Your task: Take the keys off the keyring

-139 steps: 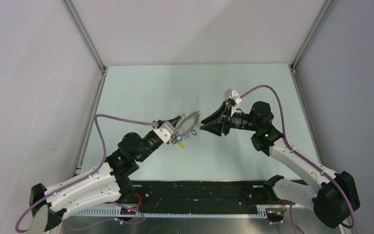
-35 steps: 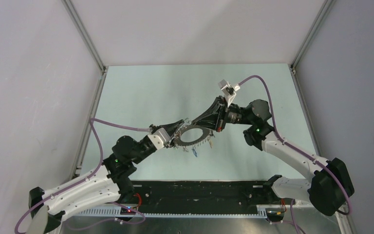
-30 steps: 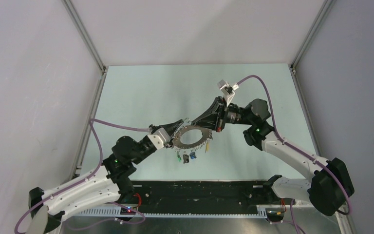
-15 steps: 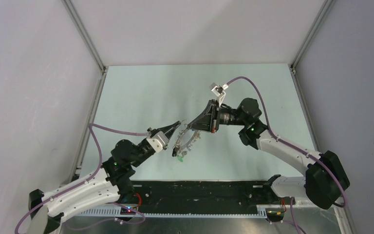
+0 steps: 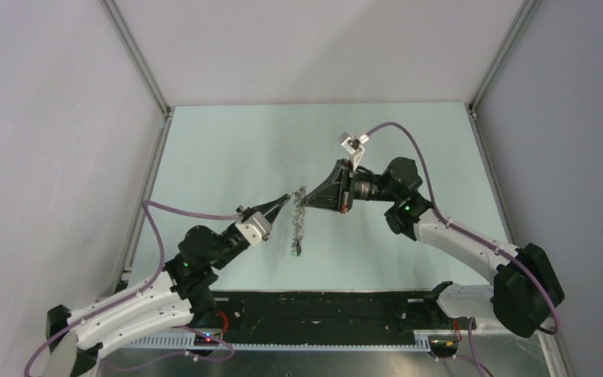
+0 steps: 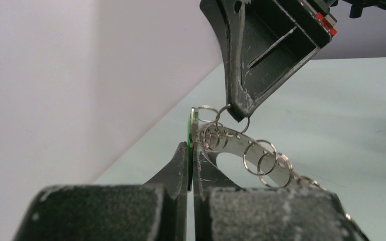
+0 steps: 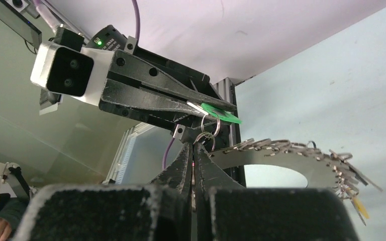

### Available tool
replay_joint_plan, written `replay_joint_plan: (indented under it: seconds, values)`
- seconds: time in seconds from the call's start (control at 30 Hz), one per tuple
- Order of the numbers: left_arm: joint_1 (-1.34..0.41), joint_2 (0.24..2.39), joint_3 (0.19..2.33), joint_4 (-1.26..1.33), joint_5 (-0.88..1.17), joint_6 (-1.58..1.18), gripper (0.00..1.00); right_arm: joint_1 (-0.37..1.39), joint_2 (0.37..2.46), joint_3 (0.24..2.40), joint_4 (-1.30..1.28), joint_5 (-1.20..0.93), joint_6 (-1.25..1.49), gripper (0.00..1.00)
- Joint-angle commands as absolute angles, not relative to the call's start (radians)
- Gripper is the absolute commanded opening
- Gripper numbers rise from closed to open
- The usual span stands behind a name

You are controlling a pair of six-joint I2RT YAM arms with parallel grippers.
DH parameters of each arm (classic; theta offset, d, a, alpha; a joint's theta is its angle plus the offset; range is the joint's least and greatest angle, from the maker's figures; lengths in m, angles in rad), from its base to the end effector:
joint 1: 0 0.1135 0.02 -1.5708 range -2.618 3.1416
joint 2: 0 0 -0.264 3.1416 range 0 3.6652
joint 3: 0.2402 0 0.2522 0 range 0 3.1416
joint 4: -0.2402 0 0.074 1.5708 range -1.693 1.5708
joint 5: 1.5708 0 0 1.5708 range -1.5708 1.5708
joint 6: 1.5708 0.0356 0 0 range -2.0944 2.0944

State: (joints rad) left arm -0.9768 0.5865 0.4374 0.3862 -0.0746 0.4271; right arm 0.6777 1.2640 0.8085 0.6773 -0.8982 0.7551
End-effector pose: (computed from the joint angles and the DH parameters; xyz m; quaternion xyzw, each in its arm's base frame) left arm 0.0905 -0.1292 0.3083 0.3767 0.4909 -0.1909 0.7620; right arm 0.2010 0.1975 0.3325 -0.3171 0.5753 0.6665 0.3526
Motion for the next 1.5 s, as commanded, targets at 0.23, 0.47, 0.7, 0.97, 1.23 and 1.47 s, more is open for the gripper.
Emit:
replay_joint_plan:
  seconds: [0.23, 0.47, 0.7, 0.97, 1.23, 1.47]
  values:
    - [-0.964, 0.590, 0.454, 0.522, -0.010, 0.345, 0.00, 0.663, 1.212, 0.856, 0.902, -0.962, 0.736, 0.00]
    - [-0.934, 0.613, 0.473, 0.522, 0.059, 0.235, 0.00, 0.663, 1.248, 0.859, 1.033, -0.982, 0.817, 0.00]
    - [-0.921, 0.630, 0.478, 0.522, 0.125, 0.212, 0.00, 0.645, 1.256, 0.859, 1.071, -0.972, 0.857, 0.00]
    - [-0.921, 0.623, 0.471, 0.521, 0.122, 0.255, 0.00, 0.631, 1.275, 0.858, 1.049, -0.970, 0.919, 0.00]
    - [-0.922, 0.605, 0.467, 0.526, 0.039, 0.296, 0.00, 0.642, 1.358, 0.836, 1.232, -1.002, 1.163, 0.00]
    - [-0.922, 0.588, 0.453, 0.551, 0.004, 0.324, 0.00, 0.644, 1.429, 0.823, 1.358, -1.004, 1.285, 0.00]
